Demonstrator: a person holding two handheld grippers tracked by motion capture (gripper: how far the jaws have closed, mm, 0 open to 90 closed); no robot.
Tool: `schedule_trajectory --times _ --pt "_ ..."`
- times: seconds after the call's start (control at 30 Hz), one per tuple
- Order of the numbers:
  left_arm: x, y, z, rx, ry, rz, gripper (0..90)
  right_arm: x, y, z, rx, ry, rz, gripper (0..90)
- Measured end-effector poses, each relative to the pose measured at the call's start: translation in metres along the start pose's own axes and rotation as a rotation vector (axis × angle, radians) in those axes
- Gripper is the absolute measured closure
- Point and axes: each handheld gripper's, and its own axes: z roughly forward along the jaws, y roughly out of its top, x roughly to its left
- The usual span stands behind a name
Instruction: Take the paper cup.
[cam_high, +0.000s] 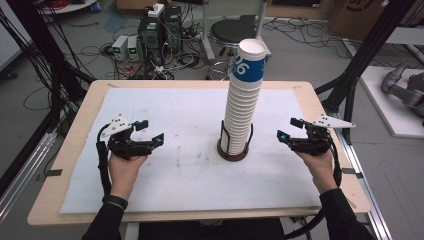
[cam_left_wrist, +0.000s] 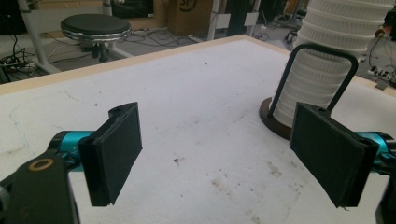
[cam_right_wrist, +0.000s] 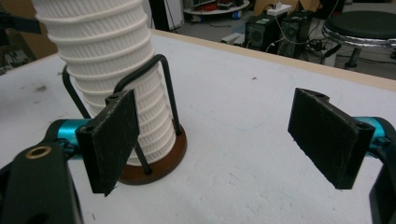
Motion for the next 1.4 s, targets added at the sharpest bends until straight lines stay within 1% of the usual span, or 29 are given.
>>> schedule_trajectory --times 0.03,0.07,0.1,0.17,0.23,0.3,0.37,0.47,0.5,0.53,0.57,0.63,0.7,0.73,0.77,0.8,0.83,0.87,0.93,0.97,1.07,1.1,1.13,1.17,1.2,1.3,1.37,1.4 --pt "0.000 0.000 0.000 0.000 0.000 0.000 16.3 -0.001 -0.001 0.001 0.003 -0.004 0.006 16.9" --pt "0.000 0.000 0.000 -0.008 -0.006 -0.006 16.3 -0.001 -0.001 0.001 0.003 -0.004 0.006 16.9" --pt "0.001 0.002 -0.001 -0.024 -0.013 -0.010 16.2 -0.002 -0.002 0.001 0.001 -0.003 0.018 16.9" --pt "0.002 0.002 -0.001 -0.031 -0.008 -0.009 16.1 -0.002 -0.002 0.001 0.001 -0.002 0.017 16.9" --pt "0.003 0.003 -0.001 -0.028 0.000 -0.012 15.4 -0.001 -0.001 -0.001 -0.019 0.002 0.002 16.9" --pt "0.003 0.003 -0.001 -0.019 -0.002 -0.013 15.3 -0.001 -0.001 -0.002 -0.027 0.003 0.004 16.9" --pt "0.003 0.002 -0.002 -0.025 0.000 -0.022 15.3 -0.001 -0.001 -0.003 -0.032 0.011 0.009 16.9" --pt "0.004 0.003 -0.002 -0.034 0.001 -0.030 15.3 0.001 0.000 -0.005 -0.053 0.014 0.006 16.9" --pt "0.005 0.003 -0.002 -0.041 0.008 -0.048 15.4 0.001 0.001 -0.006 -0.059 0.023 0.006 16.9" --pt "0.005 0.003 -0.002 -0.041 0.008 -0.048 15.4 0.001 0.001 -0.007 -0.061 0.028 0.003 16.8" --pt "0.006 0.003 -0.002 -0.042 0.005 -0.058 15.3 0.002 0.002 -0.007 -0.071 0.035 0.010 16.8" --pt "0.006 0.004 -0.002 -0.047 0.005 -0.060 15.3 0.004 0.002 -0.008 -0.081 0.062 0.014 16.8" --pt "0.005 0.004 -0.002 -0.048 -0.001 -0.057 15.3 0.007 0.004 -0.009 -0.090 0.080 -0.001 16.8" --pt "0.004 0.005 -0.002 -0.046 -0.010 -0.052 15.3 0.009 0.006 -0.010 -0.095 0.099 0.004 16.8" --pt "0.003 0.005 -0.002 -0.044 -0.016 -0.049 15.3 0.011 0.011 -0.012 -0.113 0.139 0.000 16.8" --pt "0.003 0.005 -0.002 -0.044 -0.016 -0.049 15.4 0.013 0.015 -0.013 -0.131 0.157 -0.006 16.8" --pt "0.002 0.005 -0.002 -0.041 -0.030 -0.048 15.3 0.016 0.019 -0.014 -0.150 0.179 -0.021 16.8" --pt "0.002 0.005 -0.002 -0.041 -0.030 -0.048 15.3 0.018 0.024 -0.016 -0.157 0.200 -0.036 16.8" --pt "0.002 0.005 -0.001 -0.034 -0.053 -0.052 15.3 0.023 0.035 -0.017 -0.161 0.212 -0.065 16.8" --pt "0.002 0.005 -0.001 -0.034 -0.053 -0.052 15.3 0.025 0.039 -0.018 -0.174 0.209 -0.081 16.8" --pt "0.001 0.005 0.001 -0.034 -0.070 -0.059 15.3 0.029 0.050 -0.018 -0.178 0.212 -0.102 16.8" --pt "0.001 0.005 0.002 -0.034 -0.076 -0.059 15.3 0.029 0.050 -0.018 -0.178 0.212 -0.102 16.8" --pt "0.001 0.005 0.003 -0.034 -0.093 -0.063 15.3 0.031 0.058 -0.018 -0.176 0.208 -0.116 16.8" --pt "0.000 0.006 0.003 -0.034 -0.099 -0.064 15.3 0.032 0.063 -0.019 -0.181 0.213 -0.126 16.8" --pt "0.000 0.006 0.003 -0.034 -0.099 -0.064 15.1 0.032 0.063 -0.019 -0.181 0.213 -0.126 16.8" --pt "-0.002 0.009 0.004 -0.038 -0.110 -0.064 14.8 0.033 0.077 -0.020 -0.182 0.215 -0.141 16.8" --pt "-0.003 0.012 0.006 -0.050 -0.124 -0.064 14.8 0.032 0.079 -0.020 -0.183 0.215 -0.147 16.8" --pt "-0.004 0.013 0.007 -0.052 -0.124 -0.062 14.8 0.032 0.083 -0.021 -0.184 0.212 -0.157 16.8"
